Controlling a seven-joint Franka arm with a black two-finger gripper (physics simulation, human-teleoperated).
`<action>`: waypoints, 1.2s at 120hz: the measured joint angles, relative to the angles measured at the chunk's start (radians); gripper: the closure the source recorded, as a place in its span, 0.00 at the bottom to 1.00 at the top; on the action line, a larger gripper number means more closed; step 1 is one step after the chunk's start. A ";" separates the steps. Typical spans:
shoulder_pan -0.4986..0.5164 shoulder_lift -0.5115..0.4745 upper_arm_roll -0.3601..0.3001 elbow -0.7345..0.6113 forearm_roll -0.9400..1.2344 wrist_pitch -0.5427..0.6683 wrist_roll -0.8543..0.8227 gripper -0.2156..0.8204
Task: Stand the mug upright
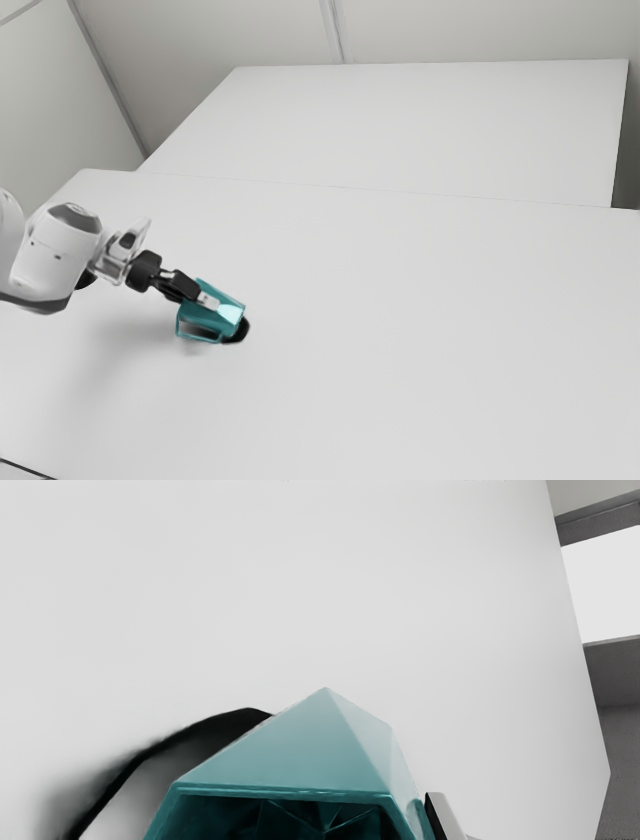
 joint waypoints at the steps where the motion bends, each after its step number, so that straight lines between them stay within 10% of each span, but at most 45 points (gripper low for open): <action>1: -0.001 -0.002 0.000 0.000 0.000 0.000 0.000 0.93; 144: -0.374 -0.153 -0.170 0.051 0.892 0.476 -0.257 0.96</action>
